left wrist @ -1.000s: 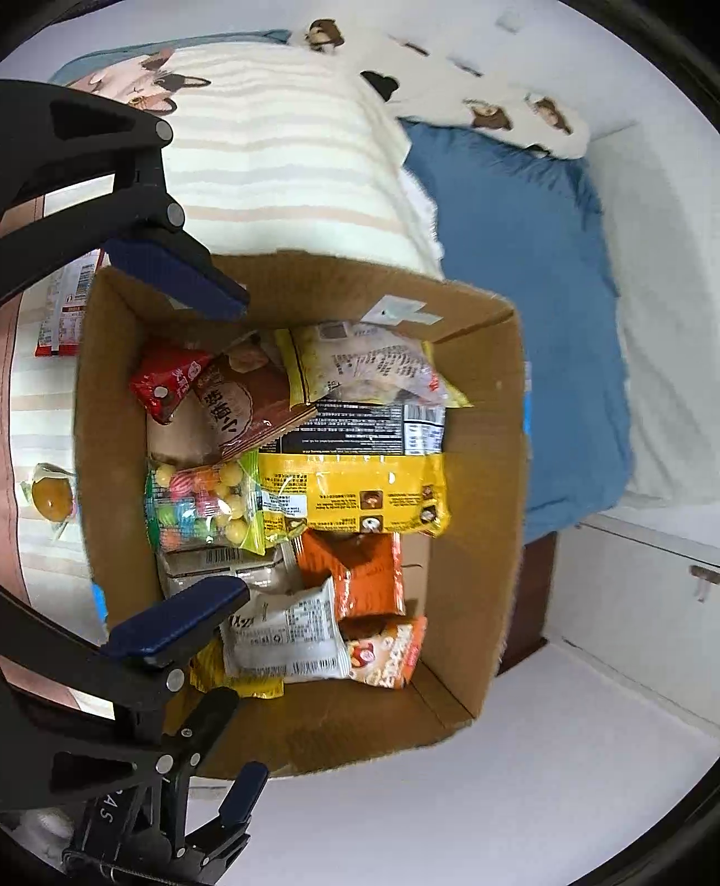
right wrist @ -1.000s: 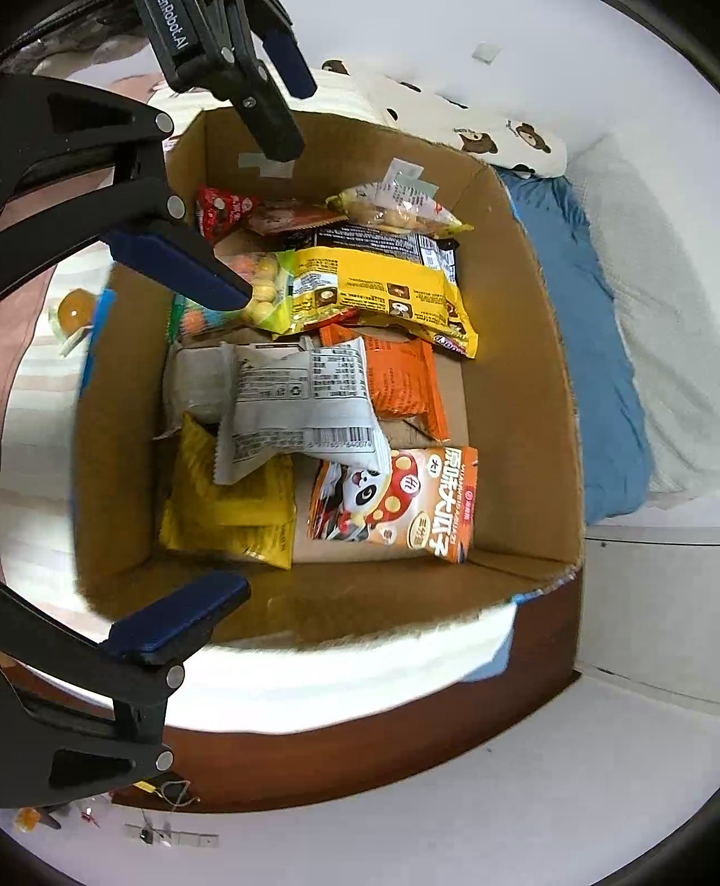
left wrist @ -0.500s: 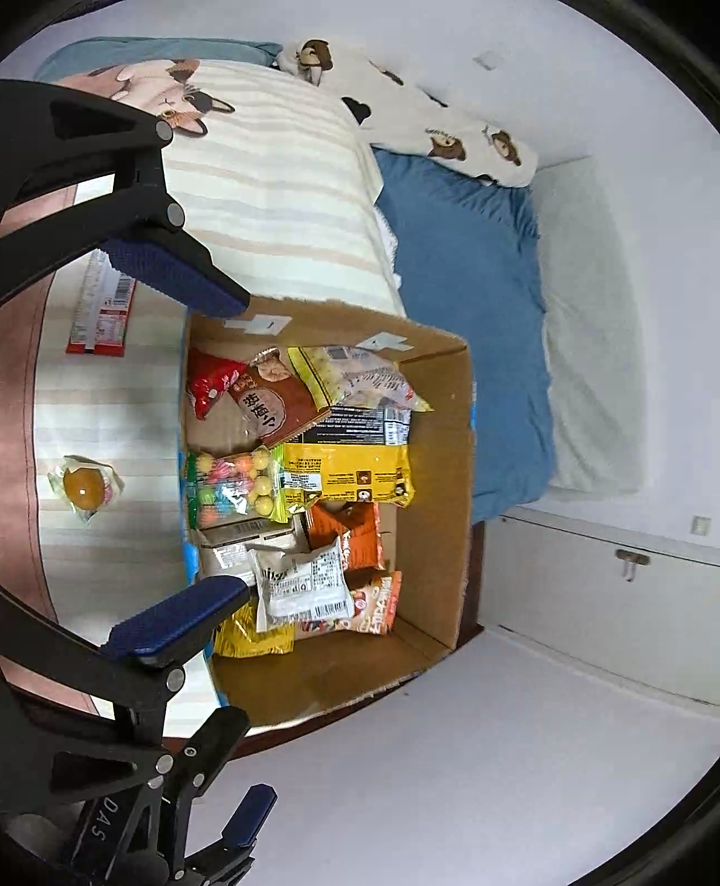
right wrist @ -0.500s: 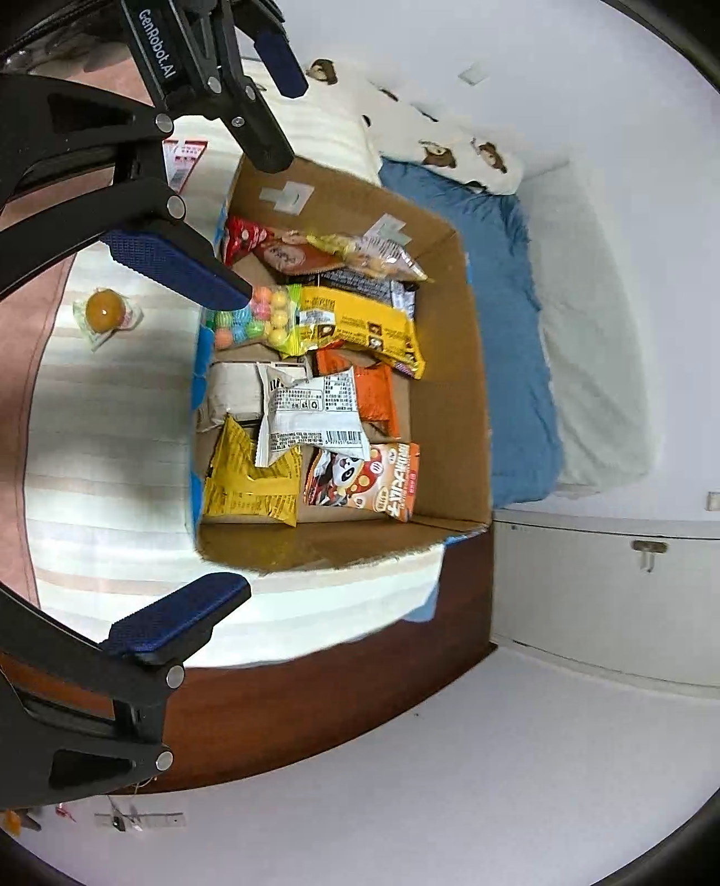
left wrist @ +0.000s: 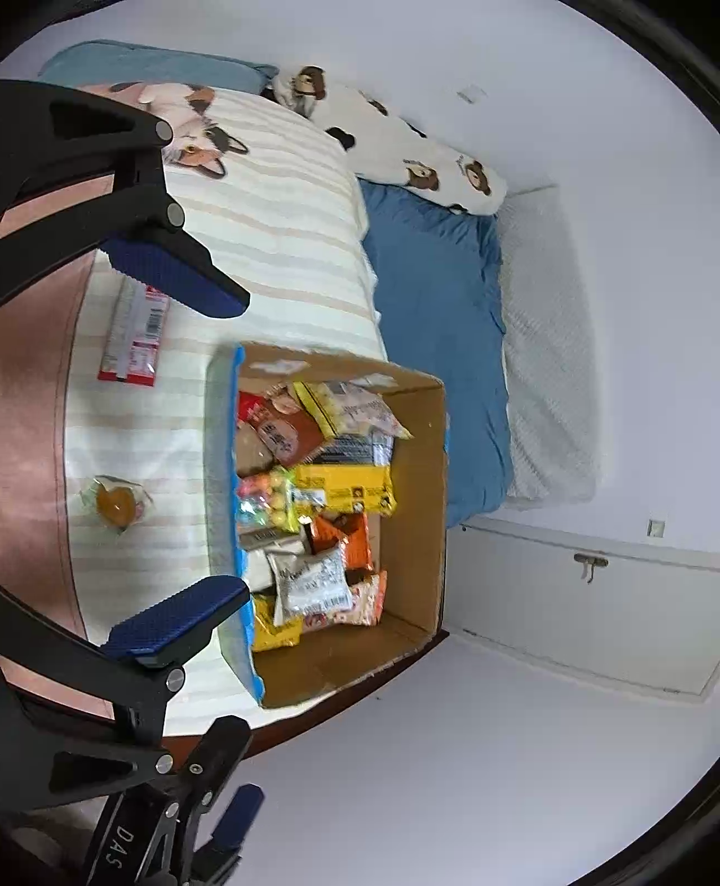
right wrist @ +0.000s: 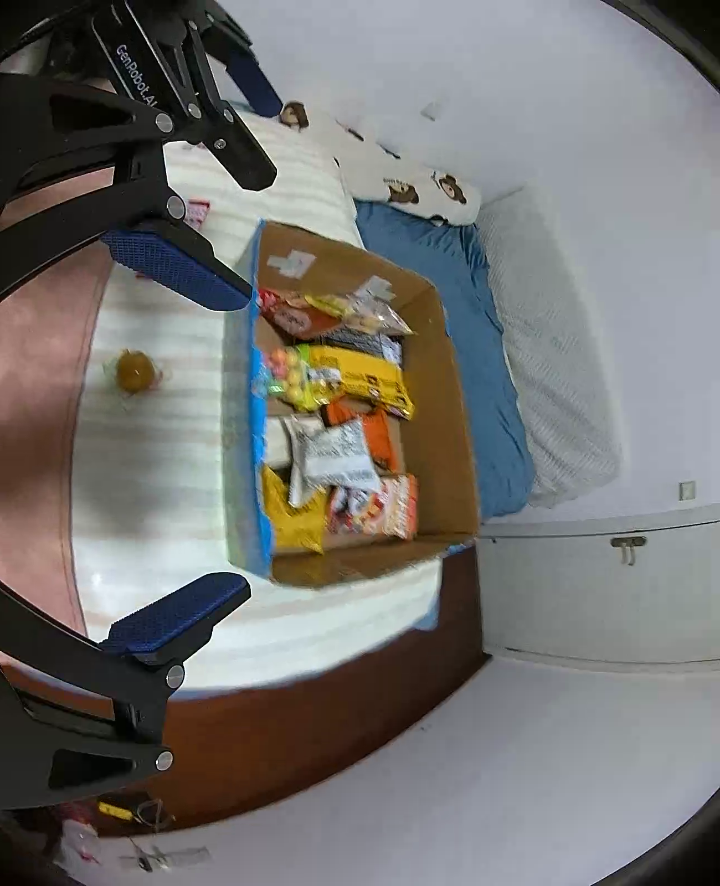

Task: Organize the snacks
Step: 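Move both tools back toward the last snacks on the bed, then grasp the red-white spicy strip packet with left tool while right tool grasps orange-yolk snack, then carry both snacks into the cardboard box and open both tools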

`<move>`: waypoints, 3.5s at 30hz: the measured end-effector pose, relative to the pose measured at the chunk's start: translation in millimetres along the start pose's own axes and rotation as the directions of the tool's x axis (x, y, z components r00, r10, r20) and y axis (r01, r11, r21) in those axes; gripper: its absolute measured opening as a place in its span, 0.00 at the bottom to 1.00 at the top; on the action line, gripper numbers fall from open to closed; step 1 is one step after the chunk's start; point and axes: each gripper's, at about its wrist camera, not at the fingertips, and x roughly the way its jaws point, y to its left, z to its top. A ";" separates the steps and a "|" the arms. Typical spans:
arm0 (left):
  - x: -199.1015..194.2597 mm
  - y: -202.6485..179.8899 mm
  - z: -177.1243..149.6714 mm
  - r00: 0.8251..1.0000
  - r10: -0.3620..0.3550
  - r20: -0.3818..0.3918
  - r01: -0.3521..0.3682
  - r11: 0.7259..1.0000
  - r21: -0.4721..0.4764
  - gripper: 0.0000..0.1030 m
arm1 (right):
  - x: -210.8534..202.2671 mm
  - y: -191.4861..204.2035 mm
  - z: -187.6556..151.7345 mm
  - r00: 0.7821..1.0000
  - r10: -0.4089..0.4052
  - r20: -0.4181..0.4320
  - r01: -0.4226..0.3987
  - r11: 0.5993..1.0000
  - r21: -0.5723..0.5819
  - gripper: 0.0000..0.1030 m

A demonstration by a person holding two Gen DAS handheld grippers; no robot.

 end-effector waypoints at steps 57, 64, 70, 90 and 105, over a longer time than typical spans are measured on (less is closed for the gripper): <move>152.2 161.5 -218.1 0.856 -0.126 -0.501 -0.198 0.815 -0.545 0.75 | 204.9 47.1 -160.9 0.846 0.136 -0.516 -0.017 0.973 0.228 0.73; 151.9 98.1 -207.0 0.865 -0.044 -0.500 -0.120 0.949 -0.291 0.54 | 199.2 63.6 -177.0 0.862 0.054 -0.504 -0.019 0.997 0.073 0.52; 139.2 34.4 -228.9 0.843 -0.047 -0.536 -0.037 0.989 -0.145 0.54 | 182.3 70.6 -194.0 0.853 0.030 -0.521 -0.052 0.998 -0.027 0.49; 170.5 41.4 -245.8 0.796 -0.090 -0.599 -0.004 0.988 -0.155 0.51 | 178.9 30.1 -235.0 0.800 0.067 -0.596 -0.038 0.997 0.060 0.55; 141.8 36.1 -230.9 0.828 -0.083 -0.554 0.030 0.994 -0.103 0.40 | 140.1 14.4 -225.9 0.838 0.099 -0.536 -0.075 0.995 0.067 0.50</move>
